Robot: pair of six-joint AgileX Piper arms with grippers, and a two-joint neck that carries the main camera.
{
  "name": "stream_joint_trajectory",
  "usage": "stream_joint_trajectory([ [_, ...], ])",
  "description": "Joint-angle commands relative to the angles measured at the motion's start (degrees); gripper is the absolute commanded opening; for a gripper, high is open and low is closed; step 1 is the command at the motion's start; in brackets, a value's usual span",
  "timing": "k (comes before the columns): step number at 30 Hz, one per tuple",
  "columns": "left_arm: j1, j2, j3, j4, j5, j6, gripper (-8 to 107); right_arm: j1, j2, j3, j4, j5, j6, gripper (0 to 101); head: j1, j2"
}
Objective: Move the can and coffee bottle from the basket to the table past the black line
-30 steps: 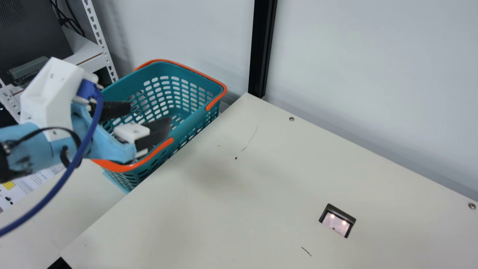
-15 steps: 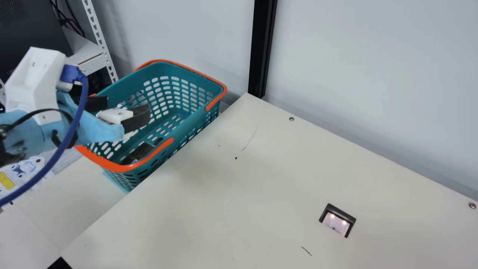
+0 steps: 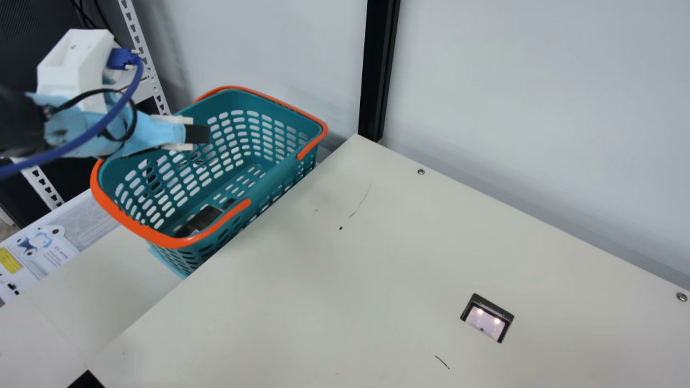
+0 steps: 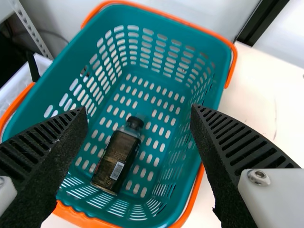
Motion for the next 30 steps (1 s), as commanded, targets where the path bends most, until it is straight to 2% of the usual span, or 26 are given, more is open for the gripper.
stream_joint_trajectory([
  [1, -0.57, 4.83, -3.71, 4.4, 1.95, -3.66, 90, 0.0, 0.0, 0.0, 0.0, 0.0, 0.0, 101, -1.26, 0.77],
  [7, -2.52, 12.08, -9.48, 10.78, 6.14, -8.18, 90, 0.0, 0.0, 0.0, 0.0, 0.0, 0.0, 101, -1.26, 0.77],
  [13, -3.59, 18.19, -13.47, 13.75, 9.23, -8.37, 90, 0.0, 0.0, 0.0, 0.0, 0.0, 0.0, 101, -1.26, 0.77],
  [30, -0.97, 34.11, -19.6, 13.44, 12.26, 4.24, 90, 0.0, 0.0, 0.0, 0.0, 0.0, 0.0, 101, -1.26, 0.77],
])
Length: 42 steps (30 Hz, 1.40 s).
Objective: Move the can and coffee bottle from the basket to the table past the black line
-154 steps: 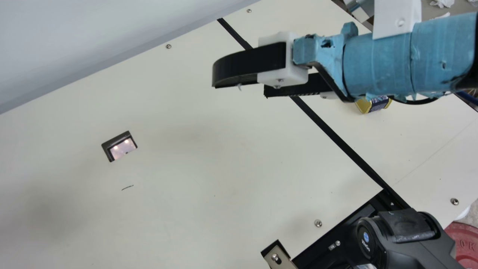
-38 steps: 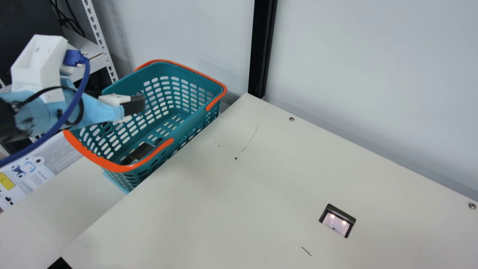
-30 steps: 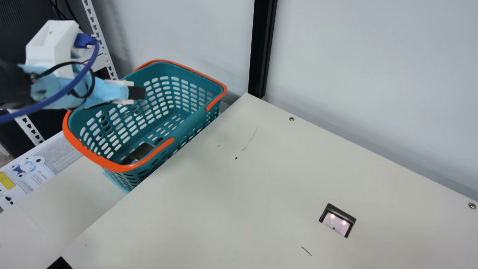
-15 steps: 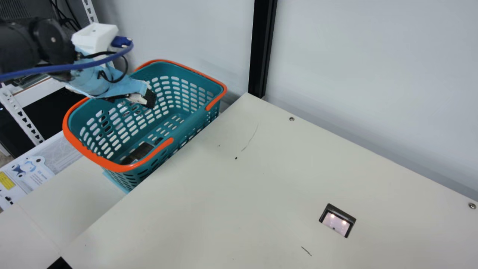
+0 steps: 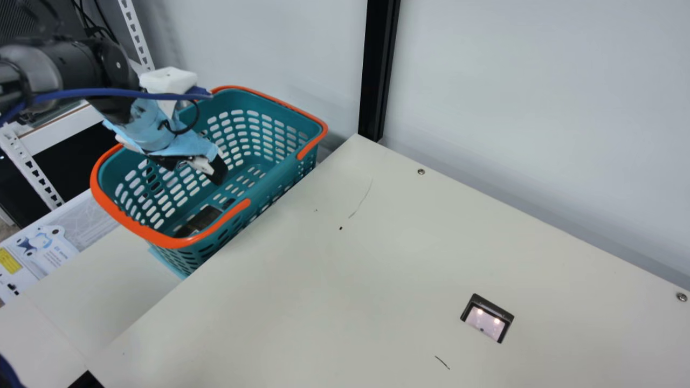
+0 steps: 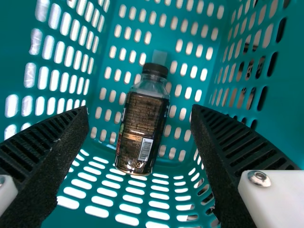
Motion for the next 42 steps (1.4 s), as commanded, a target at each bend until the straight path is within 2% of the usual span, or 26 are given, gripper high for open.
stream_joint_trajectory([
  [1, 0.31, 2.35, -0.52, -0.23, 0.16, 2.35, 90, 0.0, 0.0, 0.0, 0.0, 0.0, 0.0, 101, -1.26, 0.77],
  [17, 0.17, 15.62, -5.94, 1.14, 1.35, 7.22, 90, 0.0, 0.0, 0.0, 0.0, 0.0, 0.0, 101, -1.26, 0.77],
  [42, -3.14, 27.4, -12.68, 7.54, 1.17, 0.23, 90, 0.0, 0.0, 0.0, 0.0, 0.0, 0.0, 101, -1.26, 0.77],
])
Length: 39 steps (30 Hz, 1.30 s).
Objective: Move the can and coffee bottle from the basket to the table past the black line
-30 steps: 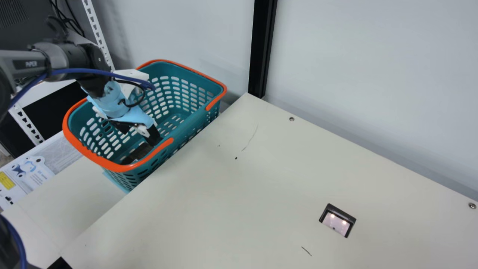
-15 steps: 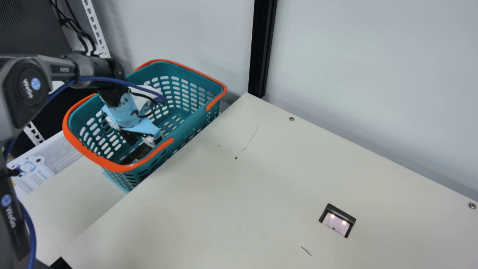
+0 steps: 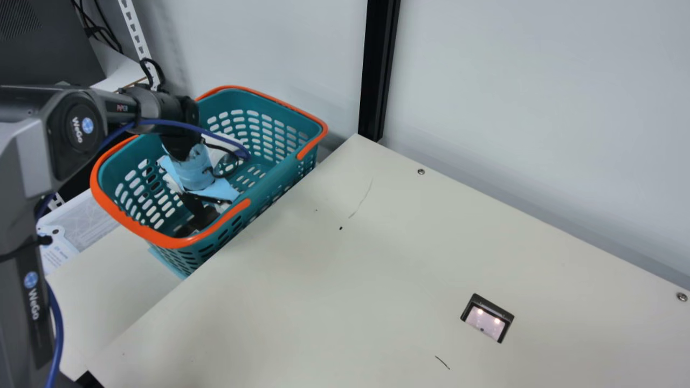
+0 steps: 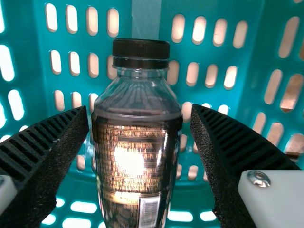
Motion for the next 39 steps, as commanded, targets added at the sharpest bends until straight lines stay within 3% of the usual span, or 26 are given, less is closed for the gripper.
stream_joint_trajectory([
  [1, -0.17, 0.89, -0.13, 0.72, -0.35, -1.09, 90, 0.0, 0.0, 0.0, 0.0, 0.0, 0.0, 101, -1.26, 0.77],
  [6, -0.5, 2.87, -0.16, 2.72, -1.61, -3.6, 90, 0.0, 0.0, 0.0, 0.0, 0.0, 0.0, 101, -1.26, 0.77],
  [7, -0.55, 3.17, -0.15, 3.05, -1.84, -4.06, 80, 0.0, 0.0, 0.0, 0.0, 0.0, 0.0, 101, -1.26, 0.77],
  [8, -0.56, 3.38, -0.13, 3.32, -2.17, -4.57, 31, 0.0, 0.0, 0.0, 0.0, 0.0, 0.0, 101, -1.26, 0.77],
  [9, -0.57, 3.55, -0.14, 3.53, -2.49, -4.99, 10, 0.0, 0.0, 0.0, 0.0, 0.0, 0.0, 101, -1.26, 0.77],
  [21, -0.42, -2.33, 0.81, 0.14, -7.97, -6.12, 10, 0.0, 0.0, 0.0, 0.0, 0.0, 0.0, 101, -1.26, 0.77],
  [39, -1.46, -27.67, 7.21, -18.15, -13.6, -1.11, 10, 0.0, 0.0, 0.0, 0.0, 0.0, 0.0, 101, -1.26, 0.77],
])
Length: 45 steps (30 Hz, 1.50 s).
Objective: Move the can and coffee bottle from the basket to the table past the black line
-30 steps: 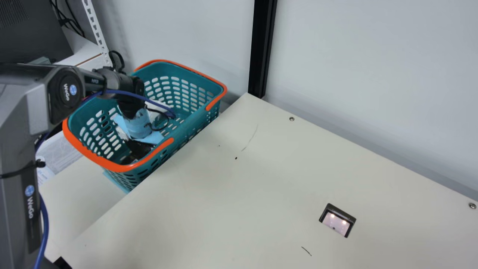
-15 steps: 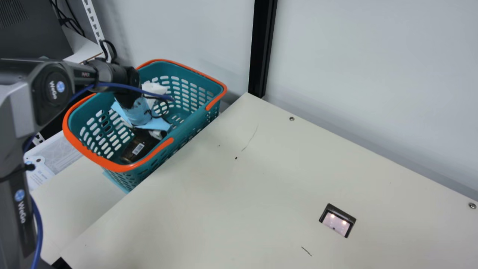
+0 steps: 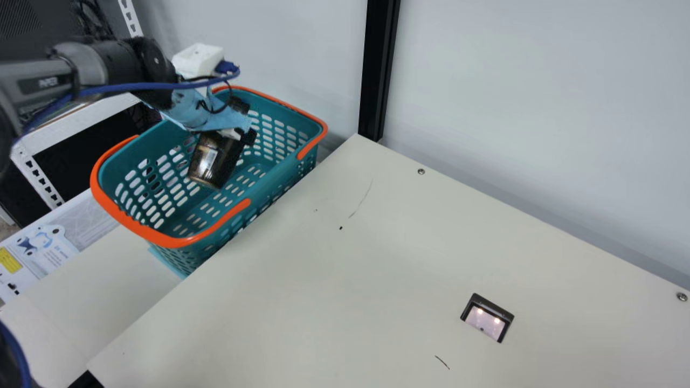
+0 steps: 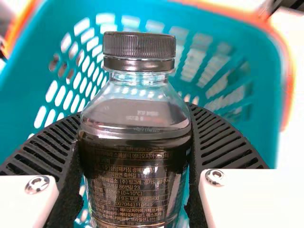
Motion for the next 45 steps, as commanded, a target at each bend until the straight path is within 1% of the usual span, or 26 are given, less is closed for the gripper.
stream_joint_trajectory([
  [1, -0.38, -5.27, 0.89, -3.24, 0.13, 0.41, 10, 0.0, 0.0, 0.0, 0.0, 0.0, 0.0, 101, -1.26, 0.77],
  [6, -1.47, -12.44, 2.63, -7.41, 0.98, 0.56, 10, 0.0, 0.0, 0.0, 0.0, 0.0, 0.0, 101, -1.26, 0.77],
  [10, -2.65, -17.66, 3.87, -9.37, 1.79, -0.4, 10, 0.0, 0.0, 0.0, 0.0, 0.0, 0.0, 101, -1.26, 0.77],
  [17, -5.56, -25.6, 6.54, -9.45, 3.44, -4.14, 10, 0.0, 0.0, 0.0, 0.0, 0.0, 0.0, 101, -1.26, 0.77],
  [27, -10.74, -36.32, 11.06, -4.79, 7.04, -11.86, 10, 0.0, 0.0, 0.0, 0.0, 0.0, 0.0, 101, -1.26, 0.77],
  [34, -14.51, -43.83, 13.75, -0.8, 11.34, -18.02, 10, 0.0, 0.0, 0.0, 0.0, 0.0, 0.0, 101, -1.26, 0.77],
  [40, -17.82, -50.51, 15.68, 4.14, 15.39, -25.36, 10, 0.0, 0.0, 0.0, 0.0, 0.0, 0.0, 101, -1.26, 0.77],
  [45, -20.27, -55.41, 16.55, 8.27, 19.06, -33.16, 10, 0.0, 0.0, 0.0, 0.0, 0.0, 0.0, 101, -1.22, 0.86],
])
